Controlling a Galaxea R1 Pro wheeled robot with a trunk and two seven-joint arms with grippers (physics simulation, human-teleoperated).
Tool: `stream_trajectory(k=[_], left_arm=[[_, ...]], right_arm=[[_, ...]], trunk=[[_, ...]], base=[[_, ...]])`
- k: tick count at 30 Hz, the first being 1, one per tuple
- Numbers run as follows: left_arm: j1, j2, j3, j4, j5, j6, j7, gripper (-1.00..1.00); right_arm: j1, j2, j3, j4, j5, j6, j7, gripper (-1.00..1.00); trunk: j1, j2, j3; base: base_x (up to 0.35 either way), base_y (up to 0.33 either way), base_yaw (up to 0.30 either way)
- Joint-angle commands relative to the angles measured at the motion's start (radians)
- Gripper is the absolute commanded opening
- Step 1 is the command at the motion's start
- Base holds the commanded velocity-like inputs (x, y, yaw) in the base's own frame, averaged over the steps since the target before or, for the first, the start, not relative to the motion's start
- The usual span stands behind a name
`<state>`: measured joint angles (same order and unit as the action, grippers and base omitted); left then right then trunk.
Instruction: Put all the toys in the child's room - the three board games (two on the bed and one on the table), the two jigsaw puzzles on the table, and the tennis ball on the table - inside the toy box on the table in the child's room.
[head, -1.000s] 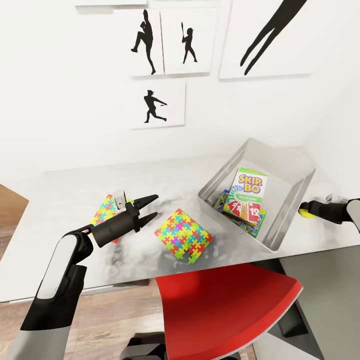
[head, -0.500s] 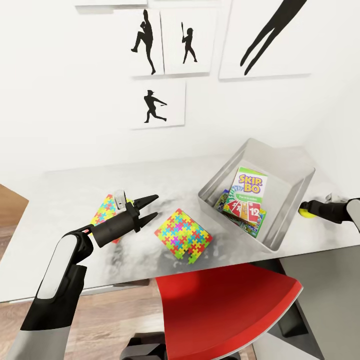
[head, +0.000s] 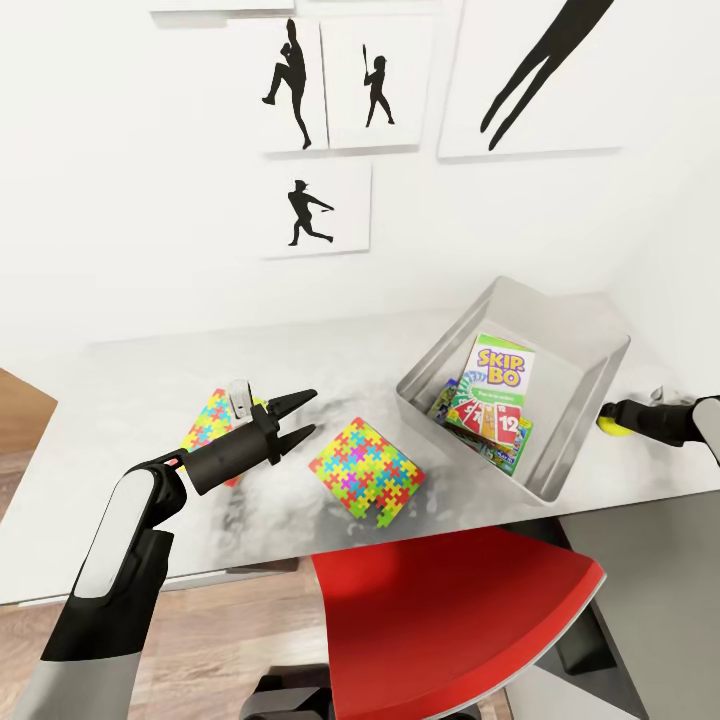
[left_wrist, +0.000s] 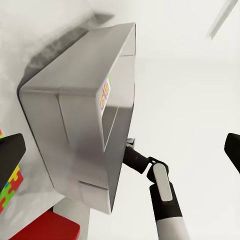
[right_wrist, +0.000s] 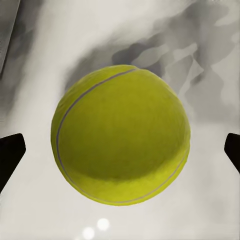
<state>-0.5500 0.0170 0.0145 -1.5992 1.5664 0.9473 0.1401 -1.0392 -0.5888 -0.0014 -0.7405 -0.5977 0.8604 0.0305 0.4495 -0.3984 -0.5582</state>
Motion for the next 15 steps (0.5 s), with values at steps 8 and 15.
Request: stream_trajectory(k=[8,15], left_arm=[[-0.001,0.0,0.001,-0.001,0.01,0.004,0.01,1.0],[-0.001,0.0,0.001,-0.001,0.01,0.004,0.01,1.0]], right_arm=[[-0.001,0.0,0.0,0.0,0.002,0.004,0.003,-1.0],[-0.001,0.0,-0.001,0.0,0.002,0.004,0.003,-1.0]], trunk=[[0.001,-0.002,-0.001],[0.001,-0.002,-0.001]], base=[[0.0,0.0,0.0],[0.0,0.0,0.0]])
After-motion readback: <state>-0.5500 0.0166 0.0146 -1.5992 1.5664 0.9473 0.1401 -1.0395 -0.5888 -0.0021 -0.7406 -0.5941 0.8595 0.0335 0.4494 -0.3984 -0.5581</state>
